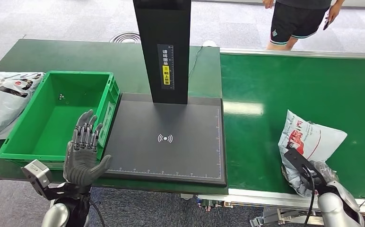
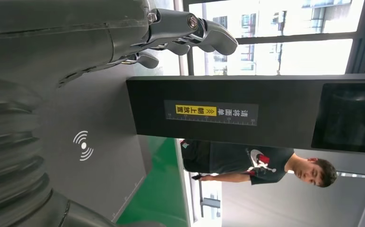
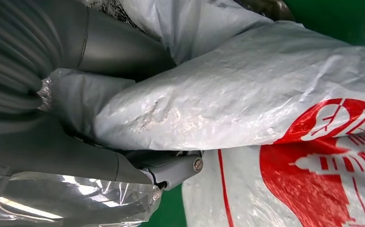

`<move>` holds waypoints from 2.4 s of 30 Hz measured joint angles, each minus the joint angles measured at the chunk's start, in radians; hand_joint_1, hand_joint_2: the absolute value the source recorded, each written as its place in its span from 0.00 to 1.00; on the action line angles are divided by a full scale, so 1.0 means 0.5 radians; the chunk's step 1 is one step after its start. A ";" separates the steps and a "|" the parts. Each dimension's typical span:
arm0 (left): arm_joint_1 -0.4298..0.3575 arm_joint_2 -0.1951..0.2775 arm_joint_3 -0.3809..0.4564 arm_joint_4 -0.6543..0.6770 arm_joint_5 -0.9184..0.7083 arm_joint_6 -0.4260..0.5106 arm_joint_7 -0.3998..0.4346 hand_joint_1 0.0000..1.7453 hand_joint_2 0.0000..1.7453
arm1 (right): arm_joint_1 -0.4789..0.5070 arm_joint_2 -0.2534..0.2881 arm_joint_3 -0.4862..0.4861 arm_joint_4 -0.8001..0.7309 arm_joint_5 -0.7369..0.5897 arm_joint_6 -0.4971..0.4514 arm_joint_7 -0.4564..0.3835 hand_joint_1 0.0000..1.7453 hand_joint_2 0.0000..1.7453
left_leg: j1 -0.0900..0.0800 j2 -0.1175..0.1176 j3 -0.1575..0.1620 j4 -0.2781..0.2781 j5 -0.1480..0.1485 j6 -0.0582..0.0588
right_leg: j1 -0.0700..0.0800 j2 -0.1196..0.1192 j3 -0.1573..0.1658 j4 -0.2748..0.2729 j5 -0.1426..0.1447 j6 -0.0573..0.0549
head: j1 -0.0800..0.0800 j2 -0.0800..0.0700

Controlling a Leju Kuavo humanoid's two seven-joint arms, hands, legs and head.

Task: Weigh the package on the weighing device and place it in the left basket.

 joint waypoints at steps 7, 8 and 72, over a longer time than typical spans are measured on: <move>0.001 0.000 0.002 -0.001 0.000 0.001 0.000 0.00 1.00 | 0.010 0.001 0.016 -0.016 0.000 0.000 0.000 1.00 1.00 | 0.000 0.000 0.000 0.000 0.000 0.000 | 0.000 0.000 0.000 0.000 0.000 0.000 | 0.000 0.000; 0.001 0.000 0.003 -0.001 0.000 0.001 0.001 0.00 1.00 | 0.012 0.001 0.018 -0.017 0.000 -0.002 0.001 1.00 1.00 | 0.000 0.000 0.000 0.000 0.000 0.000 | 0.000 0.000 0.000 0.000 0.000 0.000 | 0.000 0.000; -0.182 -0.004 -0.099 0.129 0.086 0.004 -0.129 0.00 1.00 | -0.765 0.108 1.017 -0.477 0.811 -0.936 -0.821 1.00 1.00 | -0.002 0.005 -0.003 0.000 0.005 0.000 | 0.000 0.005 -0.004 0.002 0.005 -0.002 | 0.000 0.000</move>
